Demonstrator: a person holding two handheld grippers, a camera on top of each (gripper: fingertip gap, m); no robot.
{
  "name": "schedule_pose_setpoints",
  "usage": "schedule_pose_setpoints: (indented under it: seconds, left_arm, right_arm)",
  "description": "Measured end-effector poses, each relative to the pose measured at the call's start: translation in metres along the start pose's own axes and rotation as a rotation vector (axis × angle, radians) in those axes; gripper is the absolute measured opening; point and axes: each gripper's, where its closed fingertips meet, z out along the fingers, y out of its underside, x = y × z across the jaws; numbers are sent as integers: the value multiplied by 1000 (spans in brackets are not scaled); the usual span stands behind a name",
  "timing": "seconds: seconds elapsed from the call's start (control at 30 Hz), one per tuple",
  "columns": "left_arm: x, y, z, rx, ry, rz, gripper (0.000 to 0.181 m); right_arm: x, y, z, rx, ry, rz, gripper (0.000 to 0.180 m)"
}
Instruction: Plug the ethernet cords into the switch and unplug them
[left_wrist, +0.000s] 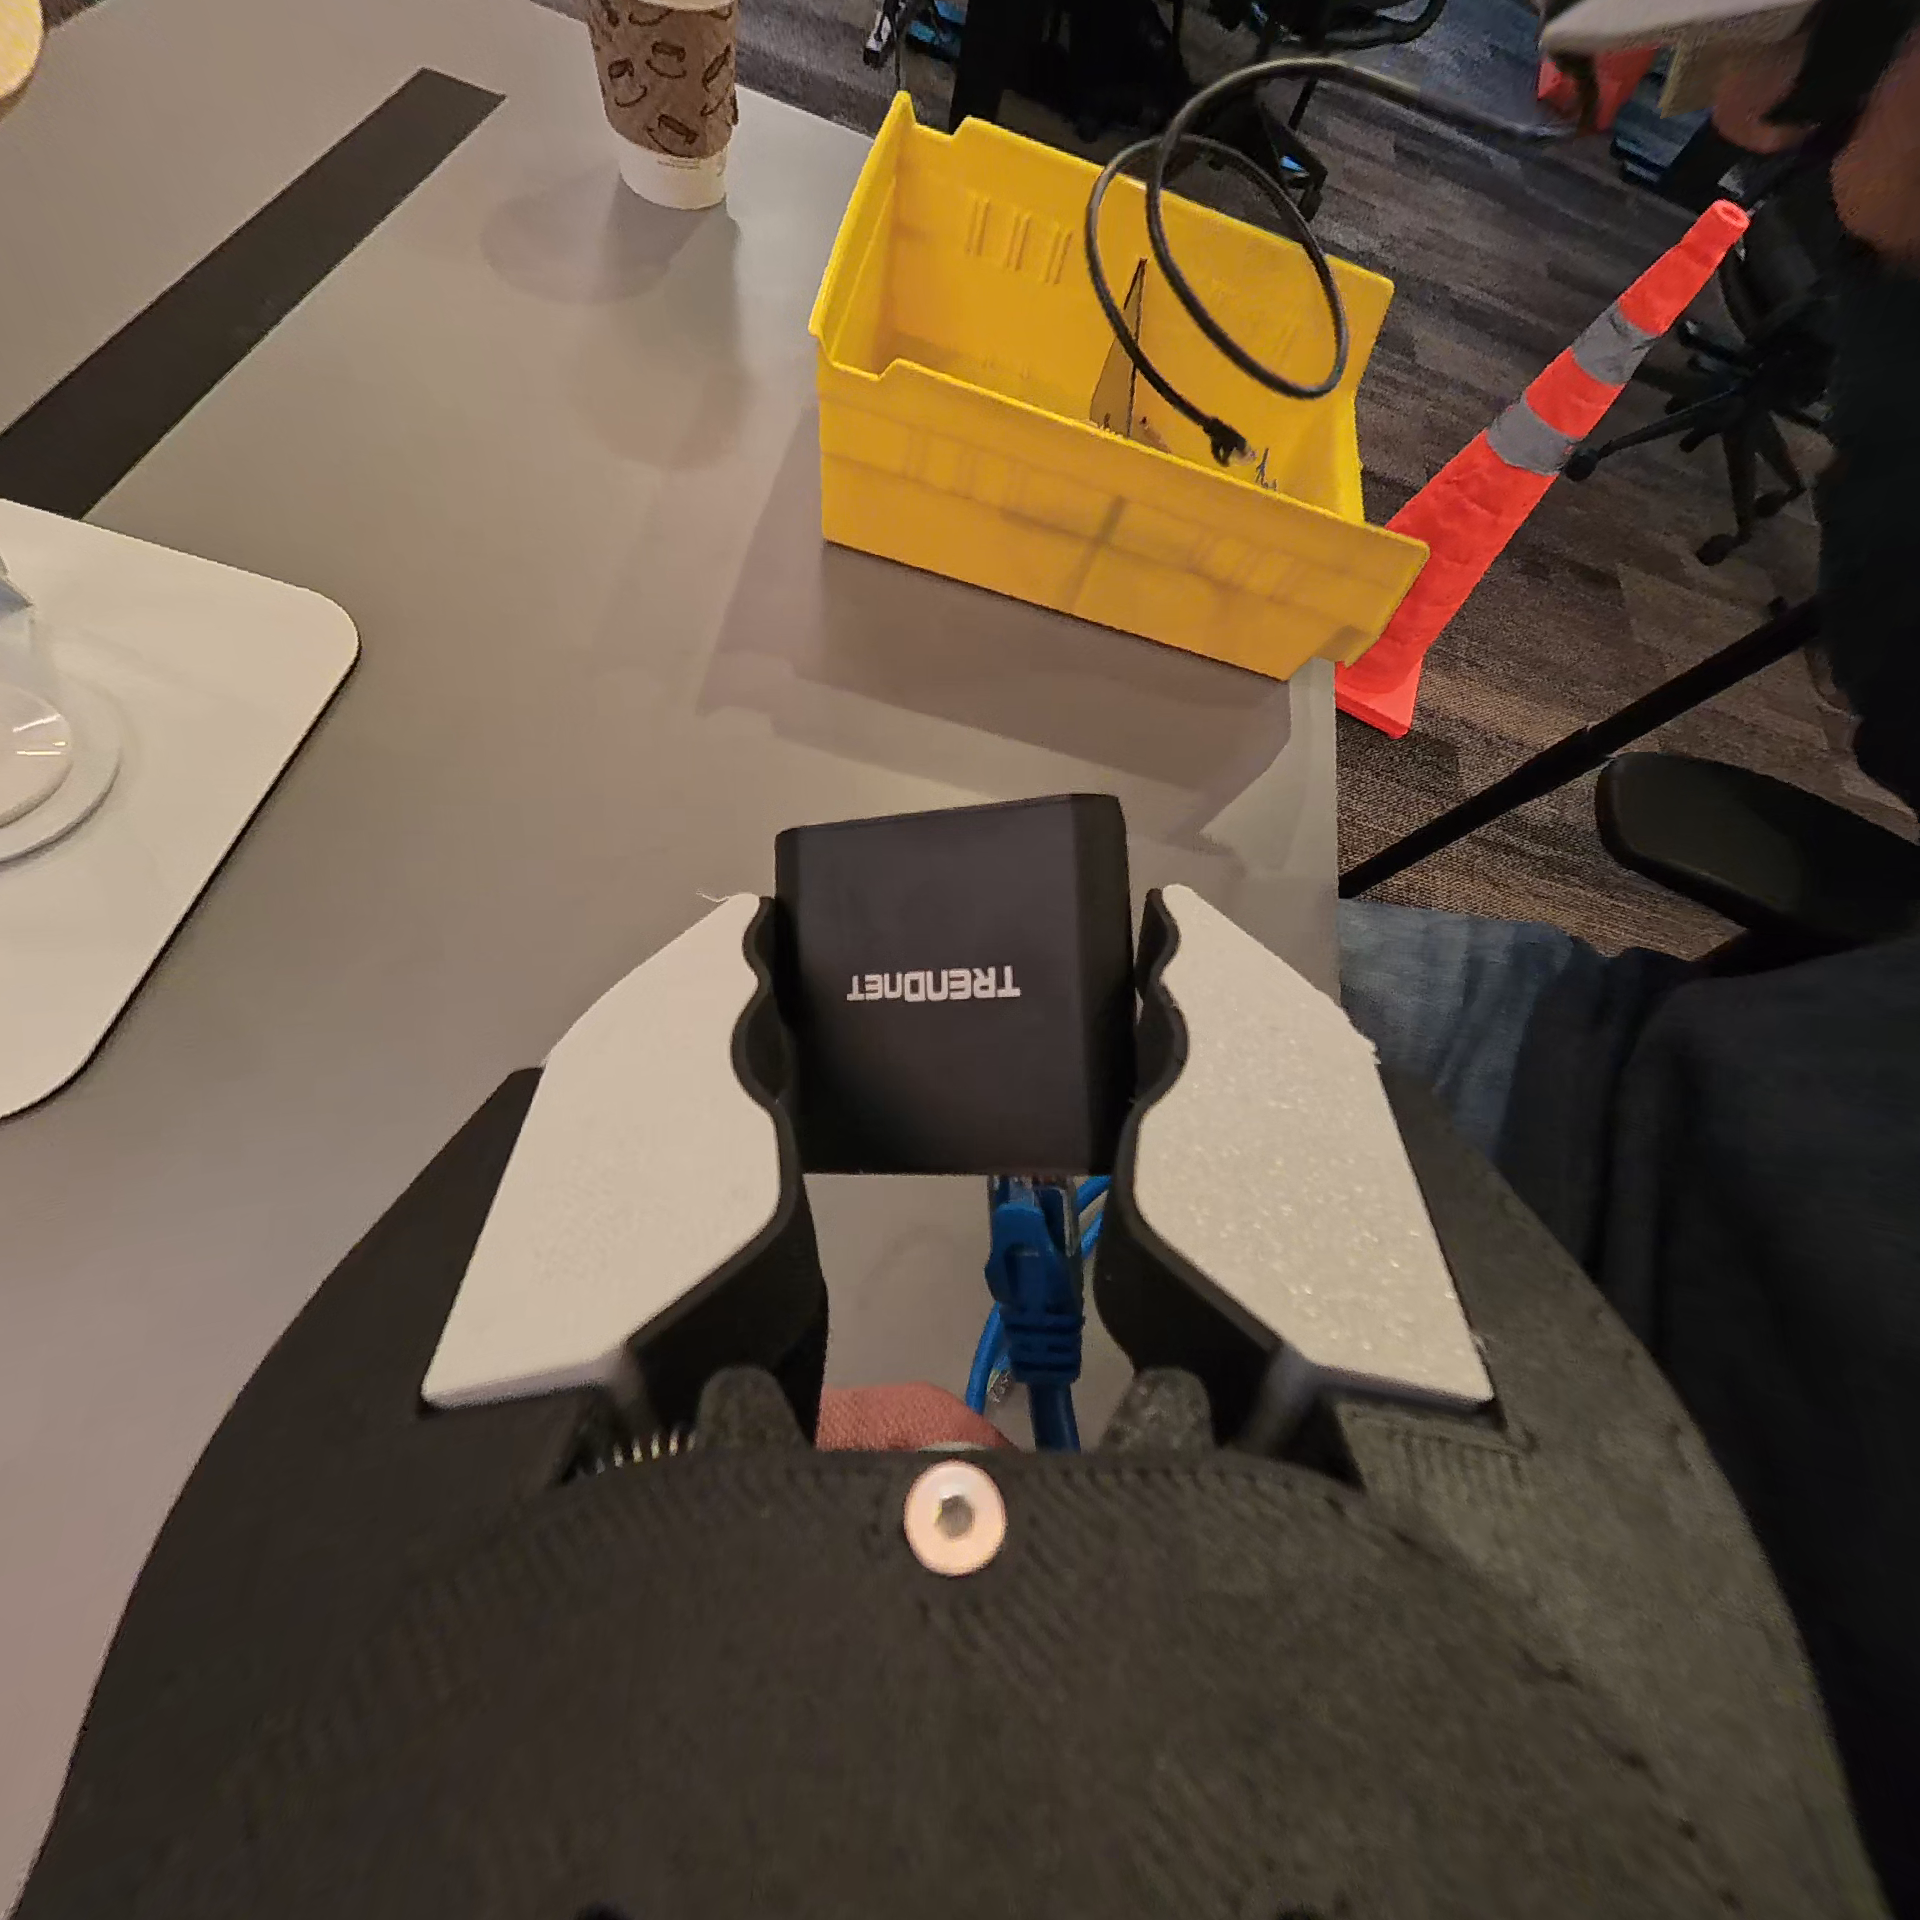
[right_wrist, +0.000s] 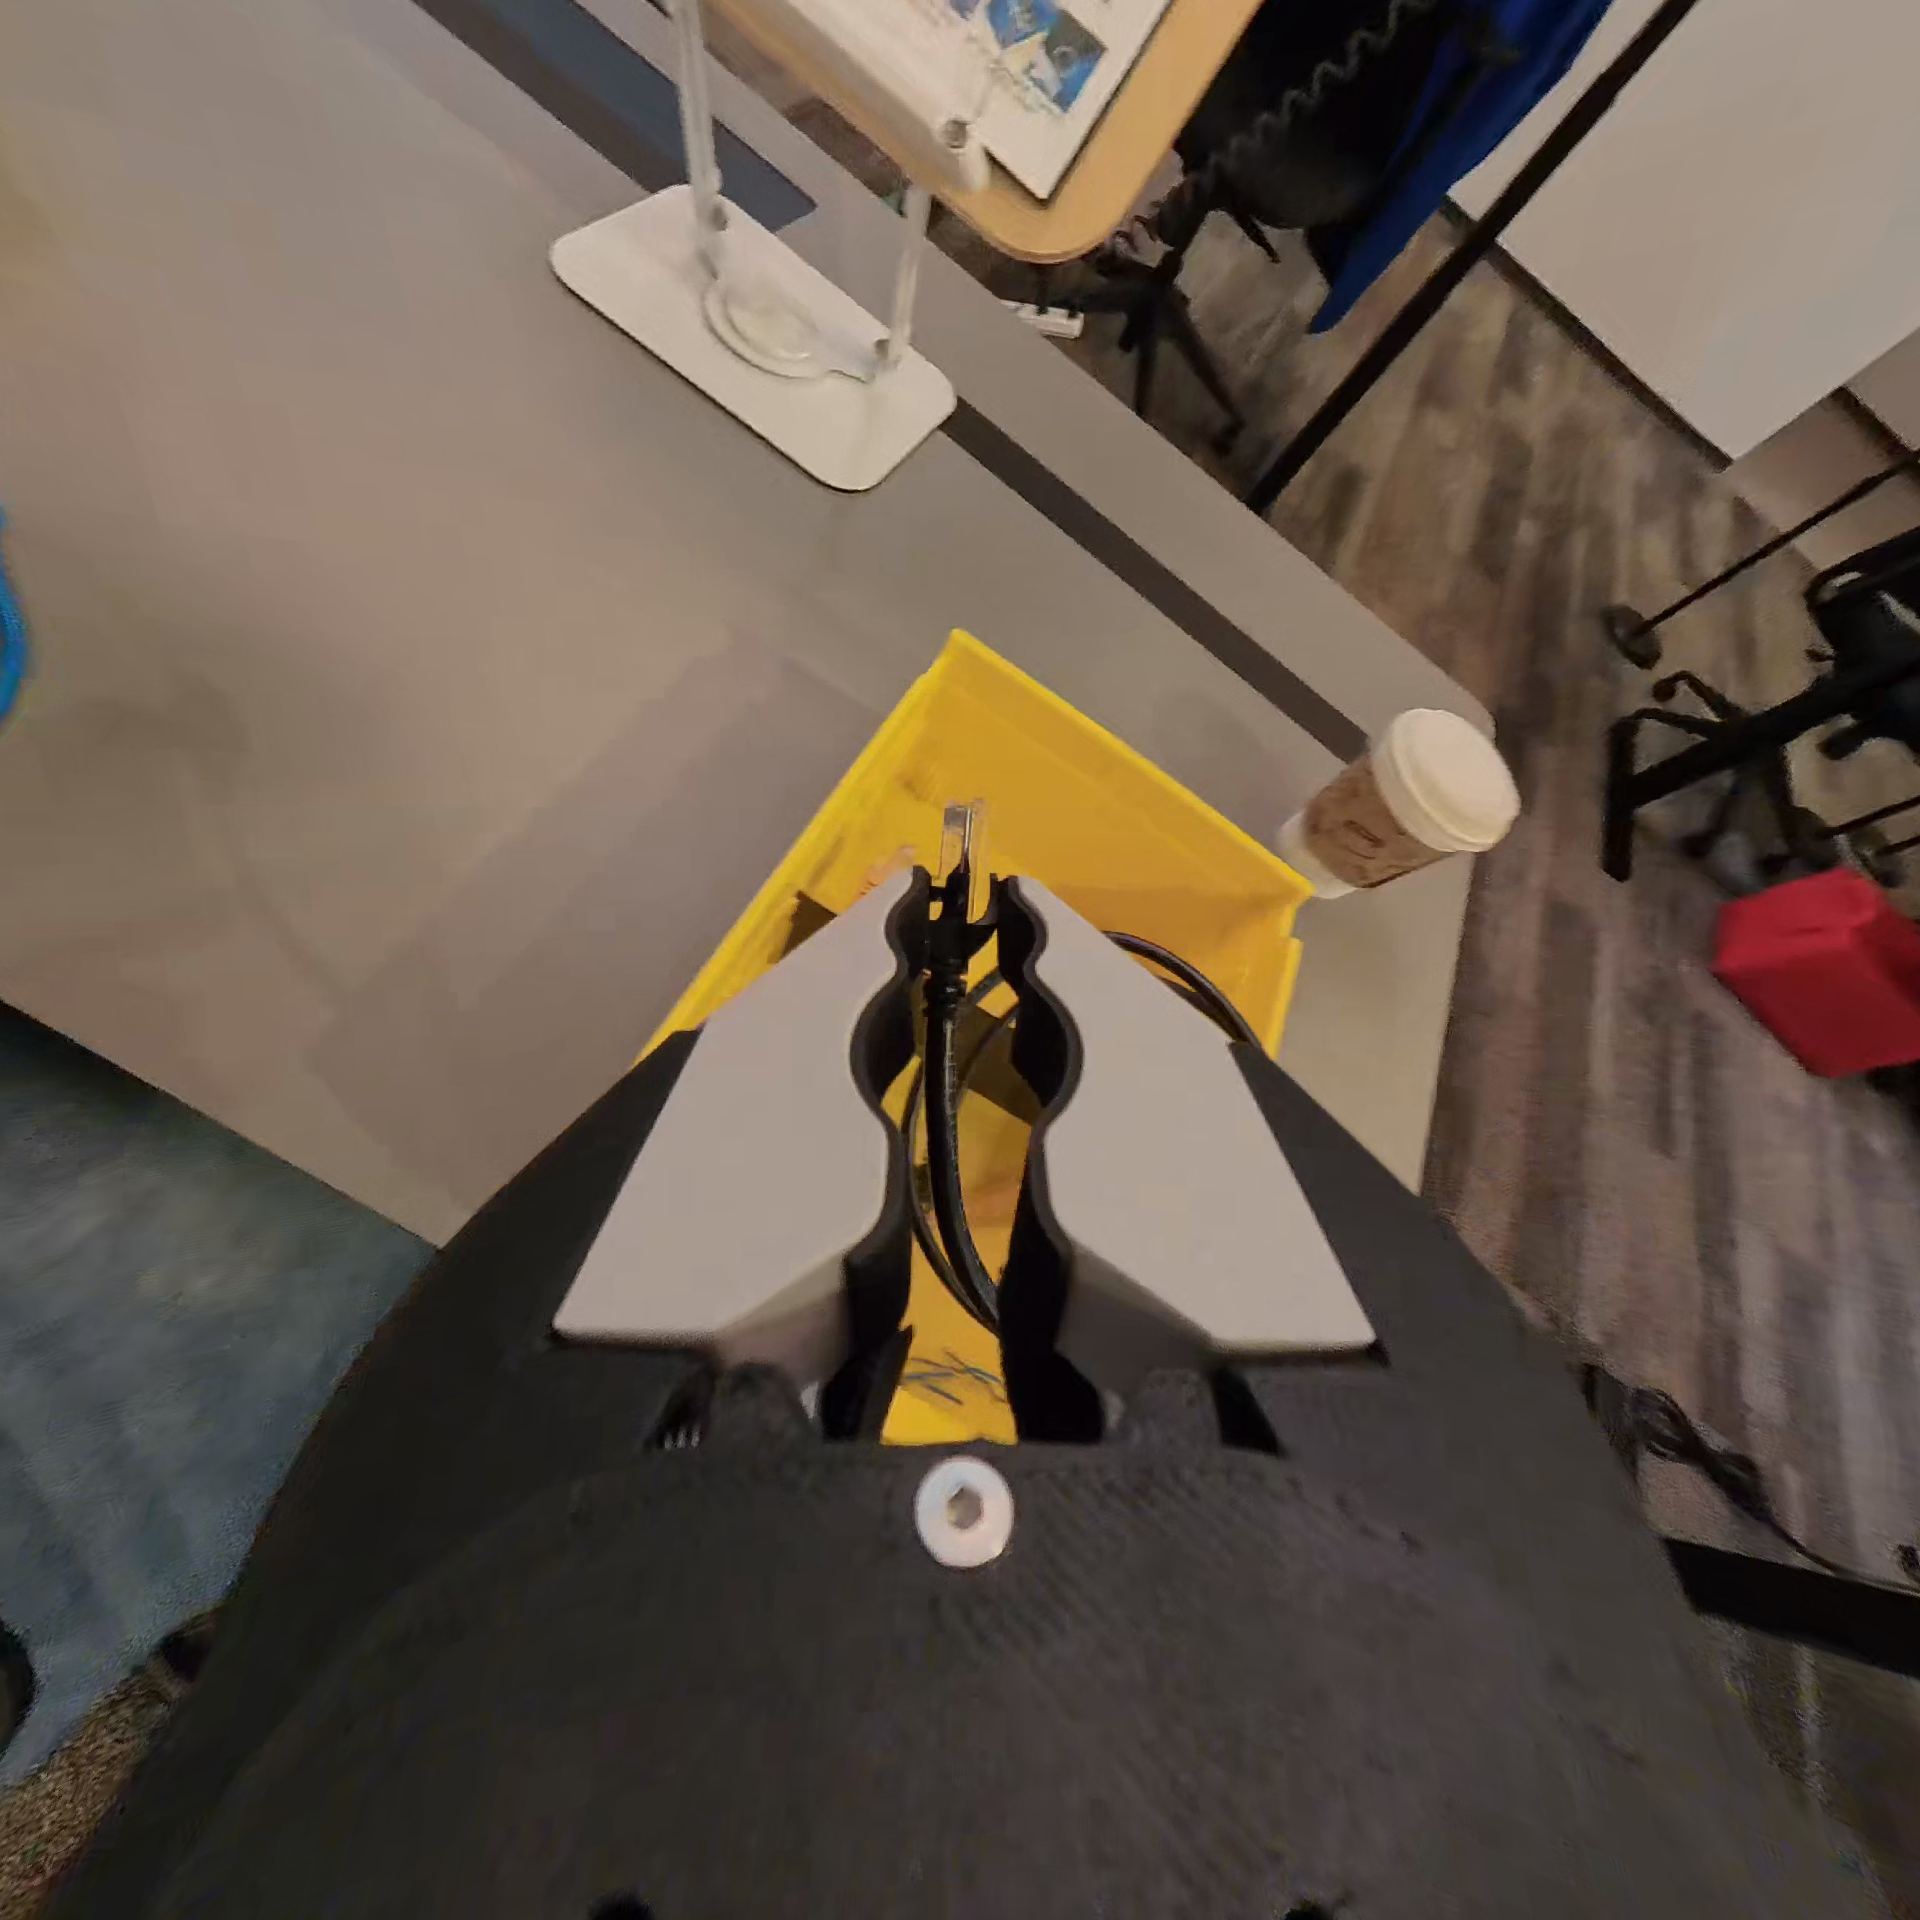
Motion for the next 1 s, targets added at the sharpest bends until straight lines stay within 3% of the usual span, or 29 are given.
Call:
schedule_pose_setpoints:
  seconds: [0.2,0.37,0.4,0.43,0.5,0.63,0.7,0.87,1.0]
  left_arm:
    - [-1,3,5,-5,12,-9,65]
    - [-3,5,7,-7,15,-19,65]
    - [-4,6,7,-8,15,-18,65]
    - [-5,6,7,-9,9,-19,65]
    - [-7,7,6,-8,-2,-19,65]
    - [-13,3,6,14,-27,-31,65]
    - [-12,3,7,11,-29,-30,65]
    - [-8,-7,6,29,-71,13,65]
    - [5,-27,8,83,-95,73,65]
  right_arm:
    - [-46,32,30,-96,-164,94,11]
    - [-39,82,61,-276,-59,46,12]
    - [-38,93,67,-298,-52,64,15]
    - [-36,103,71,-335,-49,90,35]
    - [-30,112,69,-382,-14,79,51]
    - [-8,87,55,-318,112,-43,59]
    - [-8,80,51,-330,97,-57,60]
    - [-10,19,36,-154,159,-65,68]
    - [-66,-63,33,128,-4,16,53]
